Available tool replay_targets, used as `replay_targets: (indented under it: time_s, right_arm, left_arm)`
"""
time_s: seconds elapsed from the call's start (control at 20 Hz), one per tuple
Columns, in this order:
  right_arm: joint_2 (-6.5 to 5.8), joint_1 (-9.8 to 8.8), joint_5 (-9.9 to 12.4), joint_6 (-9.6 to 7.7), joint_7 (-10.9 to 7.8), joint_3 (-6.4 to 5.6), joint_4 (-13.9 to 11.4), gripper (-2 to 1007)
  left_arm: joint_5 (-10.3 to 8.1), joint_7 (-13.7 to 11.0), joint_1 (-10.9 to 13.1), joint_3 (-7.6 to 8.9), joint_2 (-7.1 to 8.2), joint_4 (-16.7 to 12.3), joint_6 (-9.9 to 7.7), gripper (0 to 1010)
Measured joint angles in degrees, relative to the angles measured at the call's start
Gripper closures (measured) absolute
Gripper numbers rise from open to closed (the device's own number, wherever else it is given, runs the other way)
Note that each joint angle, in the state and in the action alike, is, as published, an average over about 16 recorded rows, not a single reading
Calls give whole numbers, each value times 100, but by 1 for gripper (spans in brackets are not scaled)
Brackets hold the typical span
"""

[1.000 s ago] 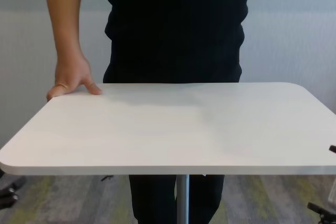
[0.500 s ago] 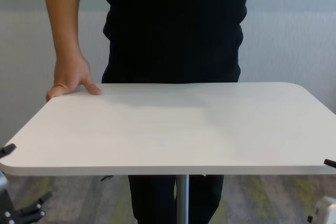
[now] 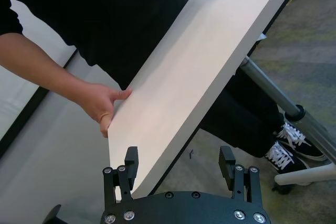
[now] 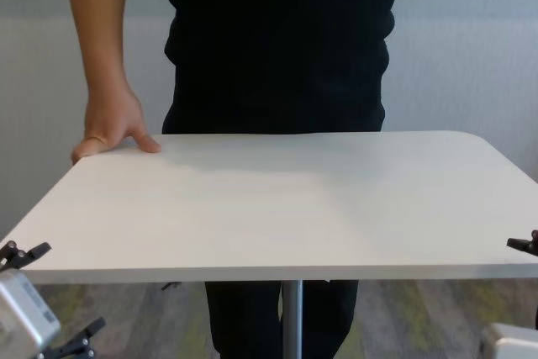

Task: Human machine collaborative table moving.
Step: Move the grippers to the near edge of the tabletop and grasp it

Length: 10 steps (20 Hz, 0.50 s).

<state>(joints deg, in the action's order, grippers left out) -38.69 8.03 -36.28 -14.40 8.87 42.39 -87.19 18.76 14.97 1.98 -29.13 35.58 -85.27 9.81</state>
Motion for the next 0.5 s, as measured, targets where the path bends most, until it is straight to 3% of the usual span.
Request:
replay_targets:
  time_s: [0.5]
  right_arm:
    - [290, 332, -715, -30, 120, 222, 476, 0]
  left_arm:
    - [616, 532, -253, -59, -472, 570, 11, 10]
